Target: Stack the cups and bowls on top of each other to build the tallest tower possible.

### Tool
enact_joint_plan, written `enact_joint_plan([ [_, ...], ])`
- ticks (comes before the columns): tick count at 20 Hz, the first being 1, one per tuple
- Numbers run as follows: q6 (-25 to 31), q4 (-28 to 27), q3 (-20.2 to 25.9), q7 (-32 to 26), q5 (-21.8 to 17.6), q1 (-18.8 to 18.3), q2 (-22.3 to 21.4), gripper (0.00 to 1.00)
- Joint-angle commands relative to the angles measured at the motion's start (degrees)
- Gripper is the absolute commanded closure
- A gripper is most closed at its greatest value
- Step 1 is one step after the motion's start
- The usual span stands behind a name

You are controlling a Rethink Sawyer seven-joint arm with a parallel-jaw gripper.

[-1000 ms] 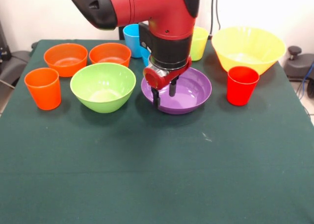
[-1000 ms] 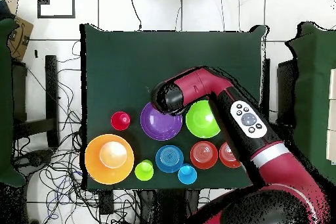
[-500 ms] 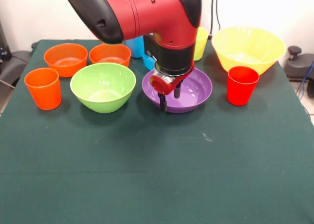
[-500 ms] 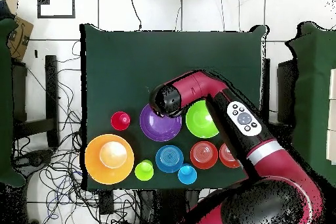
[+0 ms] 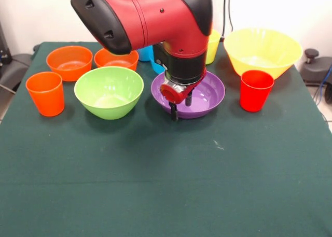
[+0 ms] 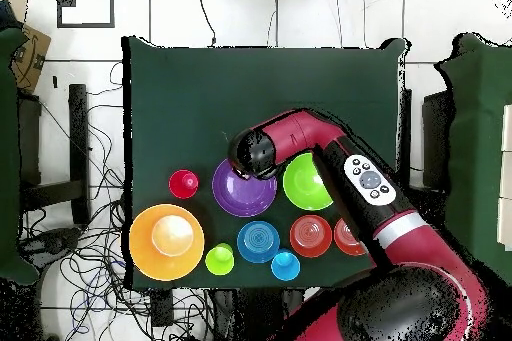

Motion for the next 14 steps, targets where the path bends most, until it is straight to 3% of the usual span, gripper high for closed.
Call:
enact_joint_plan([
  [1, 2.4, -2.7, -3.6, -16.7, -4.3, 2.1, -0.7, 0.00],
  [14, 4.3, -3.1, -3.8, -16.5, -3.1, 2.4, -0.6, 0.00],
])
